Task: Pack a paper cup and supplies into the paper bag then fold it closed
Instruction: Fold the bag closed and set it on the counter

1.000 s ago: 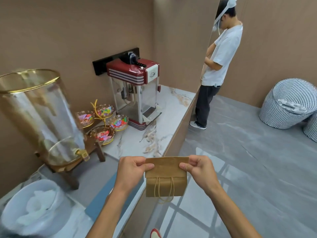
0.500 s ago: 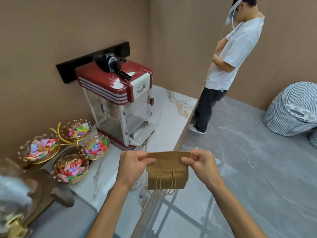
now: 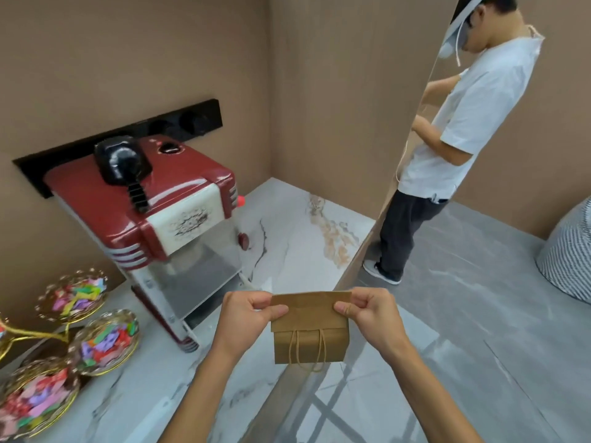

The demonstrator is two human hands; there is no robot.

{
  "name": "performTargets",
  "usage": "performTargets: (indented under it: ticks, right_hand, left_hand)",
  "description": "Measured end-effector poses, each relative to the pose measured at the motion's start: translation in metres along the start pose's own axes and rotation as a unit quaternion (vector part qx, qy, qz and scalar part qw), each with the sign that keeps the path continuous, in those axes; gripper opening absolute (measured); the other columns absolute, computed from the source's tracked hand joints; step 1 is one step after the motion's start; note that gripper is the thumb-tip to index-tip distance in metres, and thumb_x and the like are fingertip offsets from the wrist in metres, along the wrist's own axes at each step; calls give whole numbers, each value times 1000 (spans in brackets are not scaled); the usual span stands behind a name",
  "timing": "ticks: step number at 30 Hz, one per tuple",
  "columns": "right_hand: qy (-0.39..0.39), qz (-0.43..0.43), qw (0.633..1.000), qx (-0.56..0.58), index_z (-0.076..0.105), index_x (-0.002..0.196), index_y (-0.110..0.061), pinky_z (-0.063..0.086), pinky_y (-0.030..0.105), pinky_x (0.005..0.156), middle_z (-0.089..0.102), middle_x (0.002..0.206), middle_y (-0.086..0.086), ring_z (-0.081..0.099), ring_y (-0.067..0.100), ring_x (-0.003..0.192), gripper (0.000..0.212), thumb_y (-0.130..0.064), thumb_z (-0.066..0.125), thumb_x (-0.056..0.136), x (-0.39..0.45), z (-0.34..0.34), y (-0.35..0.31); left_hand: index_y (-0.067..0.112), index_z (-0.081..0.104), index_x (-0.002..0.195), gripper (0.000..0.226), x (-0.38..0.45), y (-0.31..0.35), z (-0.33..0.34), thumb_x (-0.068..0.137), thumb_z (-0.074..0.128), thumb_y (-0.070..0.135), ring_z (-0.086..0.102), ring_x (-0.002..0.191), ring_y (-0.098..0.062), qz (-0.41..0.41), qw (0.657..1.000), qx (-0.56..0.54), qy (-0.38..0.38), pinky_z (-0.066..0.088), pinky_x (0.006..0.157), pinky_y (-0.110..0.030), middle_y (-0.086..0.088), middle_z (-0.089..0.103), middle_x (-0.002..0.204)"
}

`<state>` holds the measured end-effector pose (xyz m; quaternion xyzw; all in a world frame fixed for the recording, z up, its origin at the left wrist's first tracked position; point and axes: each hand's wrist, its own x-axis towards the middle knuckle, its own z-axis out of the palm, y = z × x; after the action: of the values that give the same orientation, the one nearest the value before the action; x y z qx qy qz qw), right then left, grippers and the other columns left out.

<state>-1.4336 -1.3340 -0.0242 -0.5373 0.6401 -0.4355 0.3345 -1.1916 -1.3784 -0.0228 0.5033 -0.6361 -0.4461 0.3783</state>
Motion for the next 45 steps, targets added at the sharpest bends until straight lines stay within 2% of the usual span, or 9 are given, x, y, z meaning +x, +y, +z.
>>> performTargets:
  ticks: [6, 11, 16, 22, 27, 29, 31, 33, 45]
  right_hand:
    - [-38, -6, 999, 3, 43, 61, 5, 34, 31, 58, 38, 55, 10, 33, 22, 55, 69, -57, 75, 66, 88, -61, 19]
    - [-85, -18, 996, 5, 33, 54, -4, 28, 29, 56, 30, 53, -1, 28, 15, 55, 56, -21, 81, 78, 147, -83, 26]
    - [-121, -41, 992, -15, 27, 51, -15, 23, 27, 53, 24, 52, -6, 23, 11, 53, 60, -17, 81, 78, 226, -81, 34]
    - [-185, -22, 982, -12, 47, 56, -1, 40, 33, 52, 49, 51, 9, 42, 11, 54, 56, -44, 80, 72, 338, -59, 44]
    - [-210, -40, 975, -60, 42, 45, -14, 36, 28, 46, 42, 42, -3, 37, 8, 46, 51, -11, 79, 80, 419, -42, 36]
    - [-228, -50, 969, -86, 36, 49, -13, 30, 31, 47, 35, 44, -2, 31, 14, 45, 53, -12, 80, 79, 450, -32, 40]
    - [-242, -44, 962, -114, 55, 58, -5, 46, 34, 52, 61, 52, 3, 55, 21, 49, 34, -13, 78, 81, 473, -19, 42]
    - [-279, -45, 950, -133, 66, 68, -11, 56, 30, 64, 75, 68, 0, 70, 13, 64, 18, -12, 76, 82, 494, -4, 41]
    - [-438, -187, 806, -351, 39, 65, -27, 40, 29, 60, 44, 60, -13, 46, 12, 63, 37, -19, 66, 88, 584, 91, 71]
  left_hand:
    - [2, 64, 61, 52, 65, 28, 56, 63, 82, 50, 54, 59, -23, -43, 997, 24, 53, 53, 64, -37, -8, 56, 62]
    - [7, 79, 72, 9, 107, 44, 87, 77, 83, 14, 72, 69, -26, -59, 992, 33, 104, 60, 74, -44, -4, 76, 70]
    - [19, 81, 69, 17, 166, 45, 98, 77, 81, 5, 74, 73, -23, -77, 986, 15, 147, 59, 72, -36, 1, 78, 69]
    - [6, 78, 66, 10, 258, 19, 93, 74, 83, 3, 60, 60, -15, -87, 974, -20, 206, 50, 63, -26, -8, 72, 61]
    - [18, 71, 52, 28, 322, 4, 92, 73, 84, 4, 50, 50, -8, -134, 961, -35, 238, 42, 54, -19, 4, 61, 49]
    - [14, 73, 61, 18, 343, -8, 89, 73, 85, 9, 47, 53, -13, -143, 959, -9, 244, 41, 58, -24, -13, 61, 52]
    - [16, 72, 63, 17, 360, -18, 85, 73, 85, 14, 46, 52, -17, -158, 951, 30, 262, 46, 59, -29, -15, 59, 53]
    - [22, 69, 54, 25, 375, -24, 79, 73, 86, 17, 46, 49, -21, -175, 942, 74, 277, 48, 57, -33, -5, 57, 47]
    - [17, 78, 75, 9, 429, -70, 77, 81, 75, 11, 67, 73, -21, -313, 890, 213, 255, 47, 63, -24, 3, 63, 61]
